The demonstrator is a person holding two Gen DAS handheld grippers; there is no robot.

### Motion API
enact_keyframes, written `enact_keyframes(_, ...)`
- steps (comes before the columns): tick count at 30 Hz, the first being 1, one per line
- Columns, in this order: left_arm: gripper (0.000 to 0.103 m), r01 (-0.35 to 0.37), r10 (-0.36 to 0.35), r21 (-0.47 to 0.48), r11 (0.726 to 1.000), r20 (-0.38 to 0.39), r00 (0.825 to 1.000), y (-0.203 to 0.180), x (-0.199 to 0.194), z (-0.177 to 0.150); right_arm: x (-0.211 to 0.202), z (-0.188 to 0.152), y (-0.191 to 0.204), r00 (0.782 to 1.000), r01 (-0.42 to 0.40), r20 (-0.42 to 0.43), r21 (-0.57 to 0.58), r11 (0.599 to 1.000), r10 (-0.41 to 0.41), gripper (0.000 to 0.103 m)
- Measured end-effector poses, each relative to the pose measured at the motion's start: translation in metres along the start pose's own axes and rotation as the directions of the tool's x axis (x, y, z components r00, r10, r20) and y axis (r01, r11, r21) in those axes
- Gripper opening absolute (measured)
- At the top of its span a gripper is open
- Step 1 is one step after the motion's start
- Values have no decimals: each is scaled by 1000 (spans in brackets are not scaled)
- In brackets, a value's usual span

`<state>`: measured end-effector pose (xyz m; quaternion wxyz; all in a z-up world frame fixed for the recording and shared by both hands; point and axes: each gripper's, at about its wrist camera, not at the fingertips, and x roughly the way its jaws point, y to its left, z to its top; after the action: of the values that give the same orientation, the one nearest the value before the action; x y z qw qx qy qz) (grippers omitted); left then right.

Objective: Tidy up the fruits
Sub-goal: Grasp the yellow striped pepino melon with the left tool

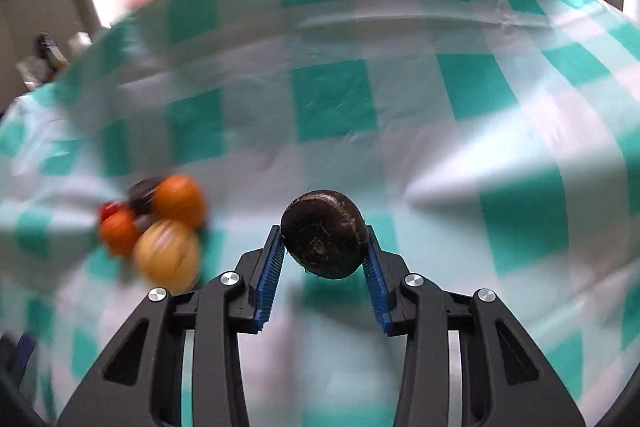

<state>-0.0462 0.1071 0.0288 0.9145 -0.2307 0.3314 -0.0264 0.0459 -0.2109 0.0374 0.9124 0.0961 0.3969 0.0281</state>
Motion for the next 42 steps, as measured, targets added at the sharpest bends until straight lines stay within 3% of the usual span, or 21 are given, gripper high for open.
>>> enact_keyframes(6, 101, 6, -5, 59, 998, -21, 1000, -10, 5, -5, -52, -45, -16, 987, -152, 69, 99, 983, 146, 39)
enact_keyframes(14, 101, 131, -113, 246, 960, -83, 990, -56, 14, -24, -73, -51, -25, 956, -248, 199, 144, 958, 217, 39)
enact_keyframes(21, 101, 117, -73, 262, 958, -170, 983, -108, 65, -22, -83, -53, -32, 944, -254, 257, 171, 952, 206, 40)
enact_keyframes(30, 100, 10, 43, 311, 950, -165, 985, -161, 139, -2, -83, -52, -32, 944, -253, 257, 169, 953, 205, 40)
enact_keyframes(32, 89, -3, 65, 335, 942, -176, 982, -167, 150, 0, -82, -52, -32, 945, -253, 254, 168, 953, 206, 40)
enact_keyframes(33, 78, 3, 72, 351, 936, -200, 977, -170, 156, -1, -81, -51, -32, 945, -253, 253, 167, 953, 207, 40)
enact_keyframes(34, 59, 16, 67, 356, 934, -220, 973, -170, 159, -2, -81, -51, -32, 945, -254, 253, 166, 953, 208, 40)
enact_keyframes(36, 44, 34, 54, 356, 934, -234, 971, -165, 159, -1, -81, -52, -33, 944, -256, 254, 166, 952, 210, 40)
enact_keyframes(42, 44, 63, 4, 375, 925, -175, 984, -139, 113, -12, -83, -54, -33, 940, -267, 260, 158, 951, 221, 40)
